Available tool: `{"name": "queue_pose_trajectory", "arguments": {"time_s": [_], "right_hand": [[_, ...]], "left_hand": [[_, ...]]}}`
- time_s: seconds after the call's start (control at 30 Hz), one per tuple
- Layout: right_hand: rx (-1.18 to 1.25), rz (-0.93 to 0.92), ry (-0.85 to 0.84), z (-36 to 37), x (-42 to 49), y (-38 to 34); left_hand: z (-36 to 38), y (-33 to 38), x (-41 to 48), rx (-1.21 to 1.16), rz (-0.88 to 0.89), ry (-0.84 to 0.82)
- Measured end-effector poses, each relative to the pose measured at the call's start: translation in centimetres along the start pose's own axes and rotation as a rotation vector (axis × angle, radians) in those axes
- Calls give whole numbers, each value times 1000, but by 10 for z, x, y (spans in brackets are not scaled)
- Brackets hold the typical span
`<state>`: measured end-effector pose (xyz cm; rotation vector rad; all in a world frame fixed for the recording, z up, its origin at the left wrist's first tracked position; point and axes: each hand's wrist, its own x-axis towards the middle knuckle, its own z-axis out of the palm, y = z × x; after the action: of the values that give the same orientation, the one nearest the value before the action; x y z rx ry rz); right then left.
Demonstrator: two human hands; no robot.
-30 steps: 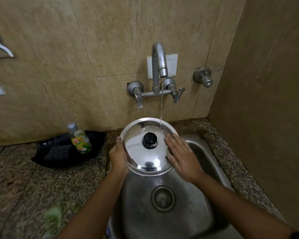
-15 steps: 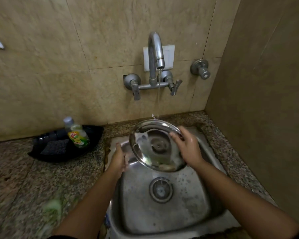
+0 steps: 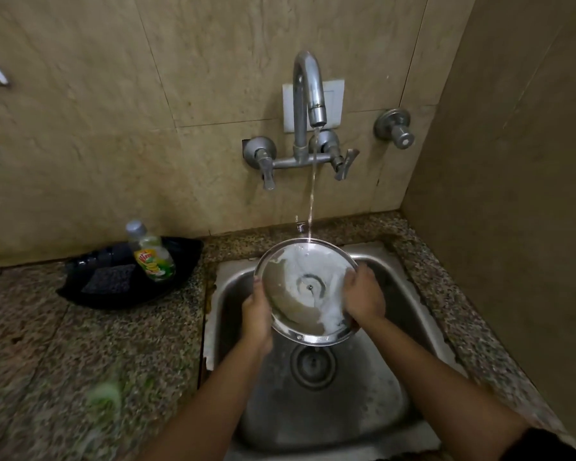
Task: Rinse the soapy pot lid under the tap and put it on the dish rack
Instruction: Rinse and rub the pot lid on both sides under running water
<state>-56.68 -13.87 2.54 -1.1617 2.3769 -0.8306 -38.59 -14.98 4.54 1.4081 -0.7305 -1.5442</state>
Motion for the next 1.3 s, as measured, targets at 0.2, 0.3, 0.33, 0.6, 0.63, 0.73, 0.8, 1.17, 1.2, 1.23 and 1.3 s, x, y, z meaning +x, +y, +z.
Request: {"name": "queue_pose_trajectory", "arguments": {"time_s": [0.2,0.3,0.33,0.6,0.63,0.73,0.8,1.17,1.2,1.23,1.3], "right_hand": [[-352,-626,-211,13,-2,-48],[-343,-953,-486,5,-37,-50],[-371,-997,-516,-2,-44,-39],[-435,-617,-112,-13,5,-30],[-386,-665,-142,-4,1,-45],[-338,-912,-379,5,-36,-63],[-368,-991,-455,-7,-54,-42],[-345,-928,-255,7,-27,-51],[-356,-1023,-344,3,-35,-42],[-379,-1085,-409,-5,-38,-28],[-437,-1089,-356,-20,-22,0]], "left_hand": [[20,6,2,10,1,7],[18,13,10,2,18,14],[14,14,12,-8,21,20],[8,16,4,48,6,-48],[11,16,3,57,5,-55],[10,22,8,60,27,-42],[2,25,16,58,31,-26],[14,23,4,76,49,-40],[14,24,6,66,57,-22],[12,23,8,56,65,6],[9,23,11,30,92,77]]}}
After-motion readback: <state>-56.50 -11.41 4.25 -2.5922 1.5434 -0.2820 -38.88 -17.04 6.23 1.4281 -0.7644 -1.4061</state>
